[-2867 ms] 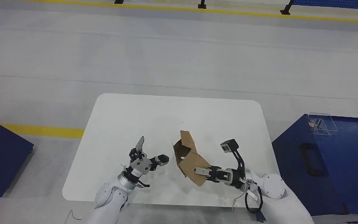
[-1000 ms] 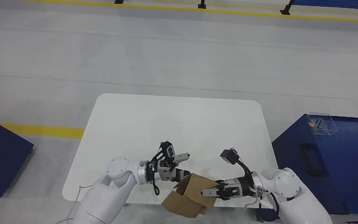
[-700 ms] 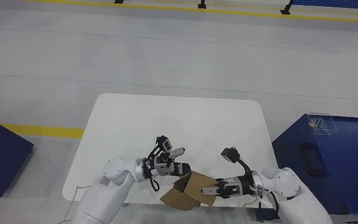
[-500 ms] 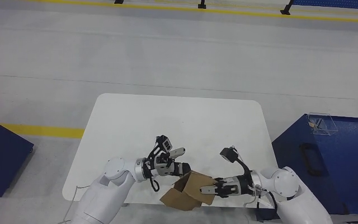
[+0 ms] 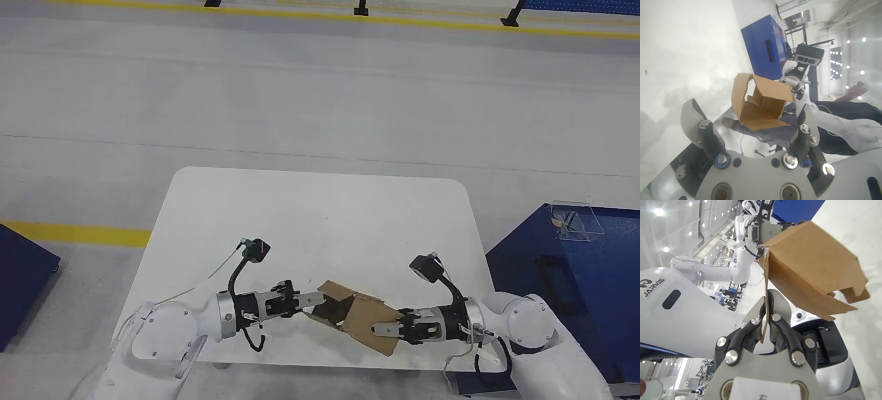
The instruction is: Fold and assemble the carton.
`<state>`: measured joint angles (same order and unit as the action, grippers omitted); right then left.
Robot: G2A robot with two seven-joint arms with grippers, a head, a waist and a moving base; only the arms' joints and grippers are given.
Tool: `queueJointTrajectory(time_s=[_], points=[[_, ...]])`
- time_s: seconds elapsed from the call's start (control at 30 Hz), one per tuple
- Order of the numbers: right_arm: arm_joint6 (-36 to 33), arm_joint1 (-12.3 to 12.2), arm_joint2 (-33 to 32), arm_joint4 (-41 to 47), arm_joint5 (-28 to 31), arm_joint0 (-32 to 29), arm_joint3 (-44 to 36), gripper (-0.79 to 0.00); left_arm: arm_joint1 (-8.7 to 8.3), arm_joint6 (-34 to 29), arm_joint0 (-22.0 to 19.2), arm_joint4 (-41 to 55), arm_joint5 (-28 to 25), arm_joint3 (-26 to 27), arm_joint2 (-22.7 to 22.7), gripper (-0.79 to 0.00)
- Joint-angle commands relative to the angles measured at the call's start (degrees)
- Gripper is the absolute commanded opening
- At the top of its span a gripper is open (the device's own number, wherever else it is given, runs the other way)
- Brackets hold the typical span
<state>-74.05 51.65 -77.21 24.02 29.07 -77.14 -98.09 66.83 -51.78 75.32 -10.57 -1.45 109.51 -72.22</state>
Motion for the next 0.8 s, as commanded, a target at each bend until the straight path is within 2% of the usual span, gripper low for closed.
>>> queueJointTrajectory(time_s=[0.0,0.33,0.57,0.77], points=[[0.00,0.00,0.00,0.00,-0.01,0.01,0.01,-0.785,-0.10,4.68,1.15,-7.48,0.53,1.59,-0.10,0.000],[0.00,0.00,0.00,0.00,-0.01,0.01,0.01,-0.785,-0.12,4.75,1.29,-7.55,0.13,1.54,0.09,0.000],[2.06,-0.10,0.01,-2.44,-1.20,-0.61,-1.75,-0.785,-0.80,-1.74,-0.53,-11.30,-0.59,1.21,0.45,0.000],[1.73,-0.22,0.55,-4.26,-1.14,-0.71,-2.73,-0.785,-0.93,-5.85,-2.92,-13.66,2.02,0.43,2.75,0.000]])
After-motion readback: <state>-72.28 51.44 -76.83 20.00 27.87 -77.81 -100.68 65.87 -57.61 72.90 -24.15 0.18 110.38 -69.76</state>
